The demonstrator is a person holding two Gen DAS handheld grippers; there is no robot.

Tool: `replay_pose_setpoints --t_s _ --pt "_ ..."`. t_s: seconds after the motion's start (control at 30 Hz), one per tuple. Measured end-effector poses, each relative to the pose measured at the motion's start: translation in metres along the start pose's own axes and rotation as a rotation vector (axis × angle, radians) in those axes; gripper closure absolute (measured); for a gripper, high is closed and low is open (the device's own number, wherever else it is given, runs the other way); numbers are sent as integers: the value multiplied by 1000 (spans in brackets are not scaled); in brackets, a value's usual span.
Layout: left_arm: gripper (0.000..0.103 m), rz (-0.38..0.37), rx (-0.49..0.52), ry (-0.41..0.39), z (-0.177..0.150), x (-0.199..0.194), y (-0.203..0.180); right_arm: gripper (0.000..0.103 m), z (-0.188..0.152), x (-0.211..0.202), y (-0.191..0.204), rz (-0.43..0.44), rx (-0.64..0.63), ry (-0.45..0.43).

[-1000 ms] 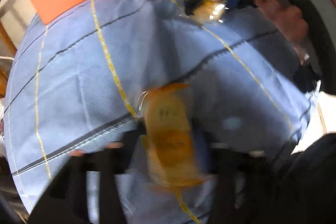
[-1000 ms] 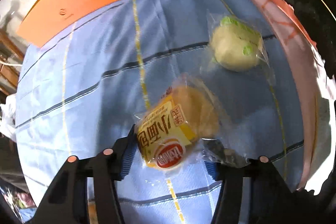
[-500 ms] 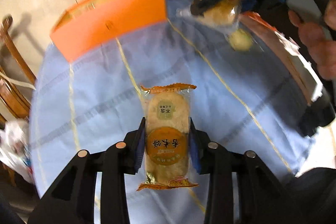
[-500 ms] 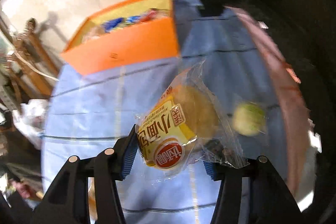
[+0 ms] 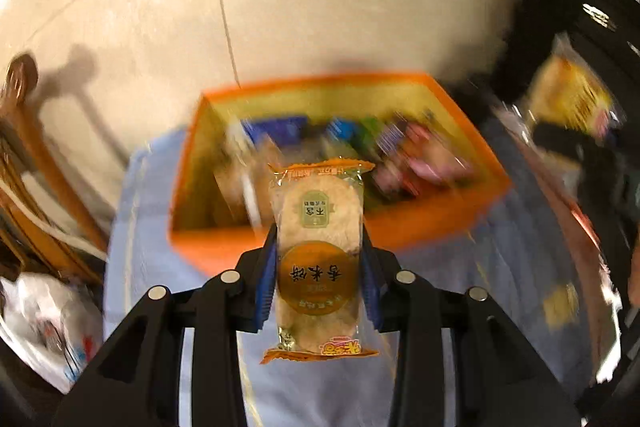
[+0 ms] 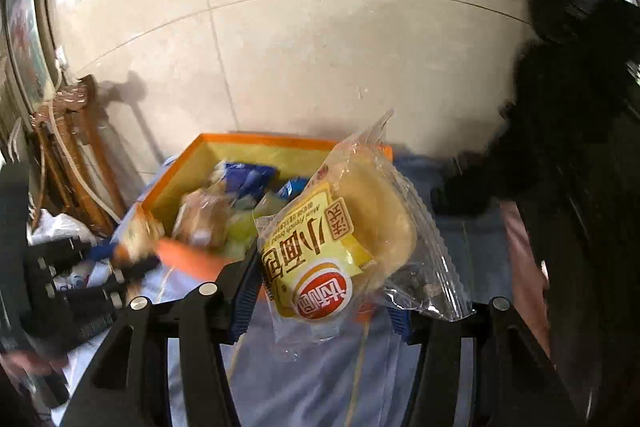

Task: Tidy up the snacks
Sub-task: 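Drop the bun into the box with the right tool while the left tool drops the cake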

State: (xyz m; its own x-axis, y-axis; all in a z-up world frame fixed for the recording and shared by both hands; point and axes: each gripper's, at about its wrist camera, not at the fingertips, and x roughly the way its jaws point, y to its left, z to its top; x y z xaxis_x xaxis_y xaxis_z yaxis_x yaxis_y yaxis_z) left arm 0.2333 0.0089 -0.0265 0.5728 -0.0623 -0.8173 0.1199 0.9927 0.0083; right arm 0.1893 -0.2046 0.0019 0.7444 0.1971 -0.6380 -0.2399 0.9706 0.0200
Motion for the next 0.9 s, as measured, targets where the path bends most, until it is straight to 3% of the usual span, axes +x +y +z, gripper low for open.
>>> replay_pose_setpoints --t_s 0.13,0.3,0.33,0.37,0.4,0.47,0.53,0.6,0.7,0.8,0.9 --pt "68 0 -16 -5 38 27 18 48 18 46 -3 21 -41 50" --pt "65 5 2 -1 48 45 11 46 20 66 -4 24 -62 76" --pt "32 25 -3 -7 47 46 10 38 21 68 0 46 -89 83" --pt "6 37 0 -13 51 49 10 25 22 71 7 64 -154 86" --pt "4 54 4 -26 54 52 10 6 25 72 15 53 -200 81" --pt "4 78 -7 -32 56 52 13 4 29 69 19 -23 -264 44" --pt "4 35 -29 -22 53 47 19 4 30 54 8 2 -223 32" --pt "4 66 -20 -21 45 39 24 4 20 31 -13 45 -153 24" --pt "4 74 13 -7 32 25 21 4 -17 -1 -33 32 -163 27" --pt "4 27 49 1 9 12 5 4 -68 -19 -42 -62 -247 128" --pt "4 -108 115 18 -20 -2 -30 4 -121 -36 -50 -155 -313 232"
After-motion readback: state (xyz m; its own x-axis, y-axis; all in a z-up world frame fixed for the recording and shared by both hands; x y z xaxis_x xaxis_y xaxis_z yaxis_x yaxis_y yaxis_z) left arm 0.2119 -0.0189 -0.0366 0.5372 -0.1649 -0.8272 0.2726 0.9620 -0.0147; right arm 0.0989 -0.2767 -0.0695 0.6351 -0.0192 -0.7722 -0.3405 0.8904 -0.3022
